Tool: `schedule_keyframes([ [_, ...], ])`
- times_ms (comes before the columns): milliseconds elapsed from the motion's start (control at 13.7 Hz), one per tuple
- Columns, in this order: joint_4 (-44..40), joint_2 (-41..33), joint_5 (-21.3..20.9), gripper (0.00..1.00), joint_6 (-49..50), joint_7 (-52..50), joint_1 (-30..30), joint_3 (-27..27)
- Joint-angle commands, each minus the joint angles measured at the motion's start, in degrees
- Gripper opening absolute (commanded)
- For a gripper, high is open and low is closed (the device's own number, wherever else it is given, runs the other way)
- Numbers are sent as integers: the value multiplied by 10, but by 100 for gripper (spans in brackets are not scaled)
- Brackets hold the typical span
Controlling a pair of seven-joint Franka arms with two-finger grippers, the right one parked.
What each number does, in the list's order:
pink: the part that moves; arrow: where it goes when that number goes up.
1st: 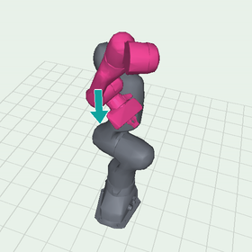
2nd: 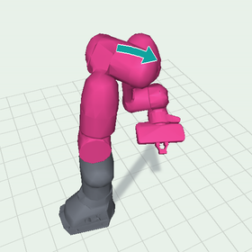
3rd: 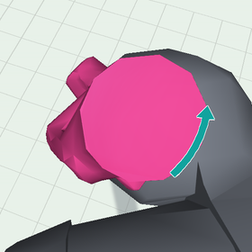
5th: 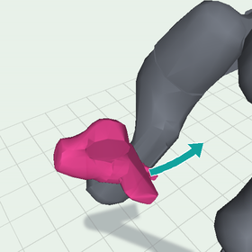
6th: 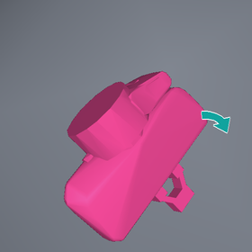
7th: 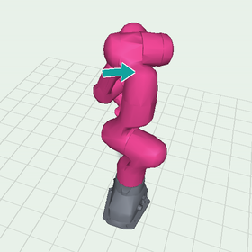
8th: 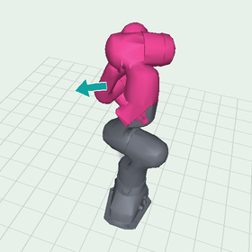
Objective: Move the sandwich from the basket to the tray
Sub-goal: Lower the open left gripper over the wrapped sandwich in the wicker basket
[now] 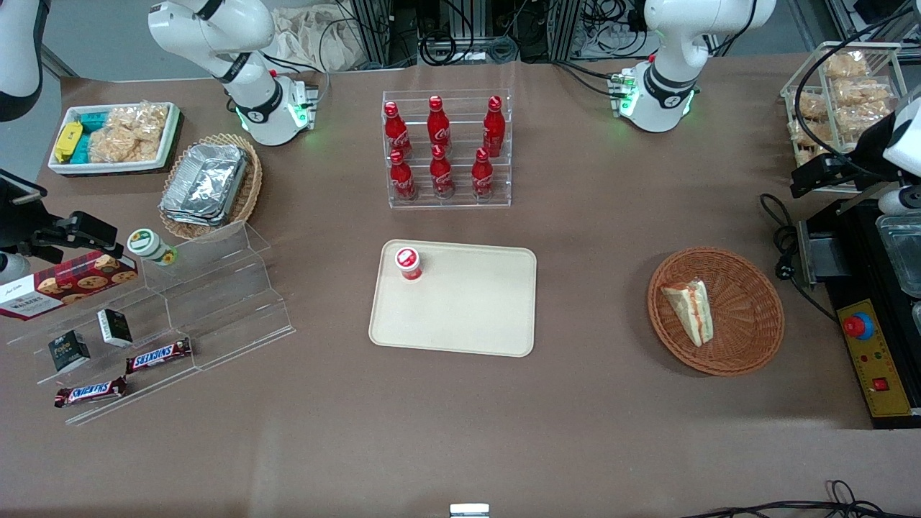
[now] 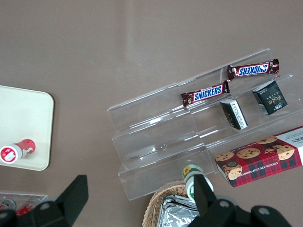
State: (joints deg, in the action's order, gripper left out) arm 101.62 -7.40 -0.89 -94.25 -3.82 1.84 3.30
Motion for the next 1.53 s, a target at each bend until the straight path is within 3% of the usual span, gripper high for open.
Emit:
schedule_keyframes([
  [0,-6,-3,-4,100,-1,8,10,7],
  [365,-2,6,1,100,-4,3,4,7],
  [656,-5,60,1,100,-22,-6,3,7],
  [1240,27,191,-2,100,-167,-201,11,-19],
  [1458,57,226,-3,100,-238,-229,11,-28],
])
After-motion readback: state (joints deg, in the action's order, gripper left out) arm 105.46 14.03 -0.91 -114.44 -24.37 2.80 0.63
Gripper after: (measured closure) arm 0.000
